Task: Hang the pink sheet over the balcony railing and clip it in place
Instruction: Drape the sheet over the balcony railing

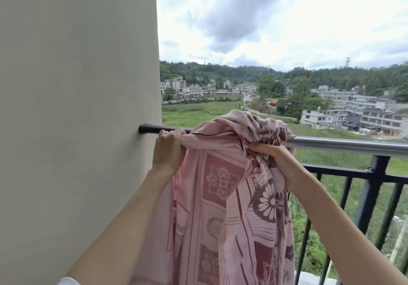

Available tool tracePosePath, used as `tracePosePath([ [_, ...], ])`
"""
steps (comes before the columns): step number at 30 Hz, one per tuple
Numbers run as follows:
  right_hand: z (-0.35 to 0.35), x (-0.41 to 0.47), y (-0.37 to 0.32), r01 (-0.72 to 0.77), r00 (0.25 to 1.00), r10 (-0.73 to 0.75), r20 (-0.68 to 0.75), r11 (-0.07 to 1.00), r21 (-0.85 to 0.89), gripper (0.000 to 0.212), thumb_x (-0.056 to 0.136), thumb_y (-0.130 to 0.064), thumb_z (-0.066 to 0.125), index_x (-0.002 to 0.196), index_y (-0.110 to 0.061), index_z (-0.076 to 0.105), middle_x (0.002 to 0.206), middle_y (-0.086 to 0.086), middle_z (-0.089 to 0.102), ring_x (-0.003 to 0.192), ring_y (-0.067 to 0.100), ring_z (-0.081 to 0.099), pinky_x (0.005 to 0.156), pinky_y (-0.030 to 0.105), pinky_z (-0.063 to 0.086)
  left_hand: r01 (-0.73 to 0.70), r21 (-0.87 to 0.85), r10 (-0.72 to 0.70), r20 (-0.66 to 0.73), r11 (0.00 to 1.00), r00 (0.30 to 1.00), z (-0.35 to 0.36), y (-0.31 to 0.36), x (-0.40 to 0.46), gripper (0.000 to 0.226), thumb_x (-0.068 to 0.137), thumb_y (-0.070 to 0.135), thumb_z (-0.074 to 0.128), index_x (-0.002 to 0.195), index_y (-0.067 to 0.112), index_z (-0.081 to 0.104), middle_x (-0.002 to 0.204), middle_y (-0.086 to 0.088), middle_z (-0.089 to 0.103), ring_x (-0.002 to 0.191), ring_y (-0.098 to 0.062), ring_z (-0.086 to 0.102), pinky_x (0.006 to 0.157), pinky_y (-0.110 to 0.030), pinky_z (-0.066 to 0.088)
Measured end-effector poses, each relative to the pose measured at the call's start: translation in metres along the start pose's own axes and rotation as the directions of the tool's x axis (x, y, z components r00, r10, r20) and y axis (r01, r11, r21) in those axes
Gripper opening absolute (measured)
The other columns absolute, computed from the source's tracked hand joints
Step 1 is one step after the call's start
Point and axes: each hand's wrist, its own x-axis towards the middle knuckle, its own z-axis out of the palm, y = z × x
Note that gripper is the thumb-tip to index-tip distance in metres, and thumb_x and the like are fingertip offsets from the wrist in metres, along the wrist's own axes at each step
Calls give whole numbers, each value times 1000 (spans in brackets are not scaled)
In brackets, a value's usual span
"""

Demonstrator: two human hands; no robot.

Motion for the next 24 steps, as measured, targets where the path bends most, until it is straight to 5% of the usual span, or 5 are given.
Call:
tracePosePath([
  [6,2,4,-11,-12,1000,13,13,998,-56,32,63,-16,76,92,-2,72,88,22,71,67,29,68,71,38,58,51,95,-39,-126,994,991,-22,8,32,23,81,10,54,99,18,66,82,-17,68,80,-38,62,59,-31,33],
  [9,3,6,-16,0,1000,1,23,998,-66,39,57,-21,77,91,-2,73,86,21,72,66,28,69,64,34,57,215,-189,-210,44,958,977,-16,5,42,24,83,7,50,96,13,70,81,-14,70,74,-31,64,55,-28,44],
  [13,7,11,-19,34,999,-32,24,996,-83,36,54,-23,78,84,-4,74,77,18,72,59,26,68,55,29,55,424,-650,-331,269,630,904,-2,-5,47,23,85,-1,55,103,4,67,87,-14,70,68,-19,68,59,-31,59],
  [18,2,25,-28,36,999,-39,-28,993,-115,31,60,-24,78,85,-5,75,85,21,72,64,29,68,68,36,57,244,-700,-15,316,671,948,-4,-15,67,52,84,5,64,133,15,47,109,3,61,88,7,57,67,-2,44],
  [24,-10,33,-24,5,998,-11,-56,995,-102,43,54,-27,80,90,-4,74,89,24,71,68,32,68,73,41,56,219,-608,285,620,763,731,18,-15,75,69,70,24,81,125,48,46,124,14,57,112,4,54,89,-11,43],
])
